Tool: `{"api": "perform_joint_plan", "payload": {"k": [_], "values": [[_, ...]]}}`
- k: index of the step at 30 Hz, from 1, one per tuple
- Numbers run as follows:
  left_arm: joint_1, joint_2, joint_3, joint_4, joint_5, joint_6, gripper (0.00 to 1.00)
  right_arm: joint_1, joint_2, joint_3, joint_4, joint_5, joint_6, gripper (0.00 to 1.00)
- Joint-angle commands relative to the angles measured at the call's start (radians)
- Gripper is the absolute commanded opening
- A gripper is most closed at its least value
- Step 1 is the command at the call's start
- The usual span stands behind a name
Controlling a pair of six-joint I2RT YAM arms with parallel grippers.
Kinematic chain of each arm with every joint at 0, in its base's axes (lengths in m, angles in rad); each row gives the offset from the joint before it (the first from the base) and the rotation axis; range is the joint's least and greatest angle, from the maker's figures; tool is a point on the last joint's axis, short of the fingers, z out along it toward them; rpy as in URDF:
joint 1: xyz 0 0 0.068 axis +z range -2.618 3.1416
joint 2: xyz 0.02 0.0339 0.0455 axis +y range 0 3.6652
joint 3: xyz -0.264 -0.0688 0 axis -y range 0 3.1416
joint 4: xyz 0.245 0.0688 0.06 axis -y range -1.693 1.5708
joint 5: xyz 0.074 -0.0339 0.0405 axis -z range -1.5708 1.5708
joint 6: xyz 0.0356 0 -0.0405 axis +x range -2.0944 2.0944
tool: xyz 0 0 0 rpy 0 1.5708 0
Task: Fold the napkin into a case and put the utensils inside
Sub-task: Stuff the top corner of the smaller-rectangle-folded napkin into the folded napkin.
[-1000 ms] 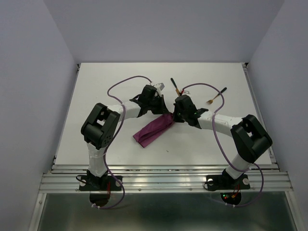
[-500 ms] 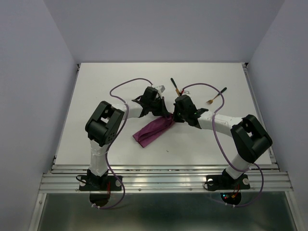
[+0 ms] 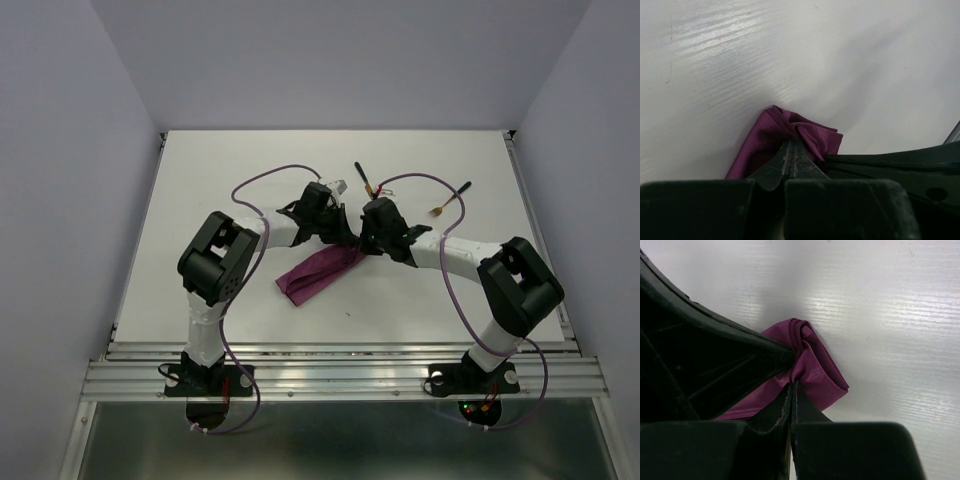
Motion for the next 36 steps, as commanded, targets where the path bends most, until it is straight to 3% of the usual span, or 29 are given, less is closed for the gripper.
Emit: {"api": "perform_joint_plan", "payload": {"k": [1, 8, 36], "values": [[-0.007, -0.125, -0.022, 0.000, 0.007, 0.000, 0.00, 0.002, 0.002, 0.036, 0.042, 0.016, 0.007, 0.01], [-0.008, -0.137, -0.054, -0.017, -0.025, 0.011, 0.00, 0.002, -0.003, 0.036, 0.042, 0.014, 0.009, 0.01], [-0.094, 0.073, 0.001, 0.040, -0.013, -0.044, 0.00, 0.002, -0.003, 0.053, 0.048, -0.062, 0.015, 0.01]]}}
